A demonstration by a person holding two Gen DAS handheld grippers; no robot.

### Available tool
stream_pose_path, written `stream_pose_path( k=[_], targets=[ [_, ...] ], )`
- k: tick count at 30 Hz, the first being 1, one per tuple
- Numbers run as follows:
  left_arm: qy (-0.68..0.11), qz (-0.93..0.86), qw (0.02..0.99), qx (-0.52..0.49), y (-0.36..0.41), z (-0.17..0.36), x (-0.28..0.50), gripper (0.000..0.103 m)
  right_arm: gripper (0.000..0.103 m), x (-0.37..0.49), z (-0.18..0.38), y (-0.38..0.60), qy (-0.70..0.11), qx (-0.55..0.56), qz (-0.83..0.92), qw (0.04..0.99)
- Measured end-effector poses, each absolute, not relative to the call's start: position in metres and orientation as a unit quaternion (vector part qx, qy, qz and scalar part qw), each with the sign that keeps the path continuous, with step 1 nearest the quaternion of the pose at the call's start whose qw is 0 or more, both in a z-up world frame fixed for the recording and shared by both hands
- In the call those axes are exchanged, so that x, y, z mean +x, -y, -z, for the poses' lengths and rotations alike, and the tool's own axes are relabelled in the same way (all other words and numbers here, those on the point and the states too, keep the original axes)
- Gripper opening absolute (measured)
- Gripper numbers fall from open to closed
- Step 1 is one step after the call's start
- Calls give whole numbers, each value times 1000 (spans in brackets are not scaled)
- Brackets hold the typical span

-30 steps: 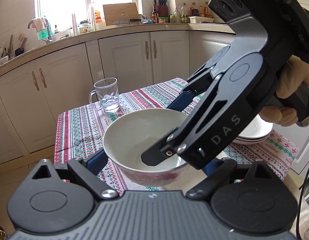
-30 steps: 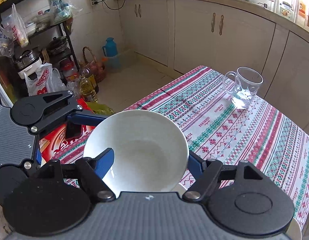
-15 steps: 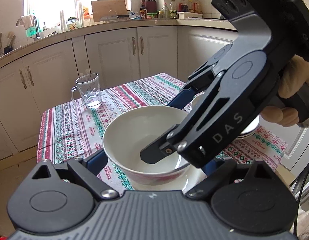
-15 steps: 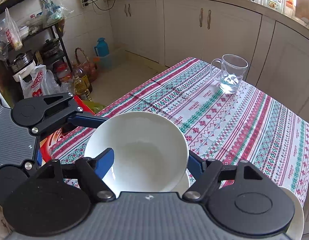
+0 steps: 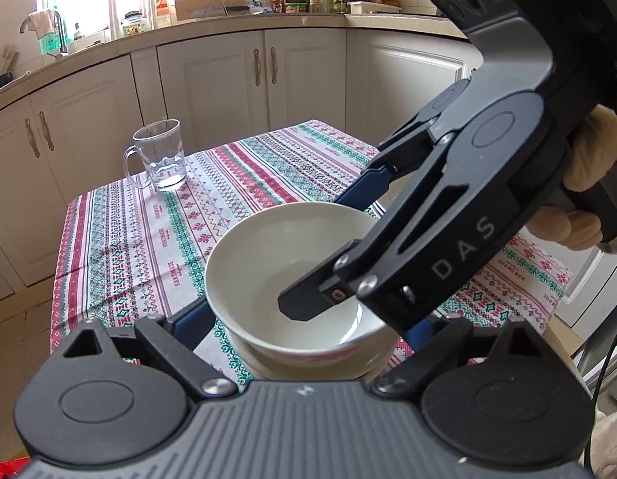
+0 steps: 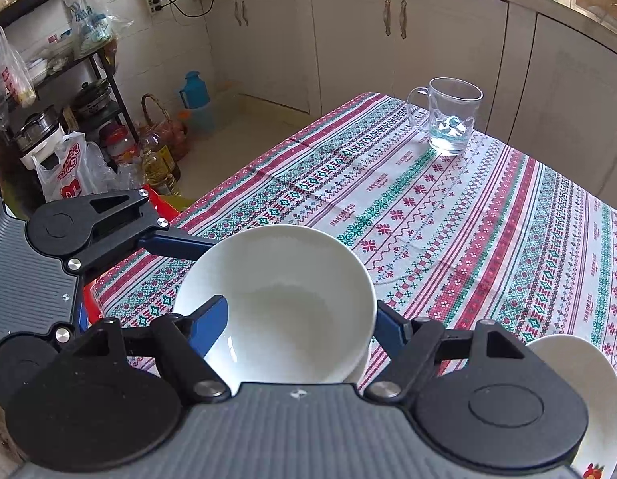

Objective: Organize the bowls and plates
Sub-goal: 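Lower the white bowl onto the bowl stack and open the right gripper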

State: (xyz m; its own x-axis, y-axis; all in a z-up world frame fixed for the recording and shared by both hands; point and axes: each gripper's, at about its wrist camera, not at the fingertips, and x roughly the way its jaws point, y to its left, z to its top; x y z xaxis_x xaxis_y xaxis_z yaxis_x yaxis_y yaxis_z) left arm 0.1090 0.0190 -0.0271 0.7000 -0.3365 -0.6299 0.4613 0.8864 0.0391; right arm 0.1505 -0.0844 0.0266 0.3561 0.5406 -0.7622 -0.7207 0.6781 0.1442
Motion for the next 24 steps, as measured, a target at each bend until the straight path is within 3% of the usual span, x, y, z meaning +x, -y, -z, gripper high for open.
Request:
stream_pose_path(
  k=[15,18,24],
  targets=[
    [-338,224,910,92,-18,32,110,94,83,148,-16,84,-418,-112,-386,815],
    [-328,229,912,95,-17,31,107,96,95,145,-18,83,-404,-119,-384,822],
    [-322,239,910,100,-23,29,97,97,103,136,-26,89,-367,-125,-370,844]
  ],
)
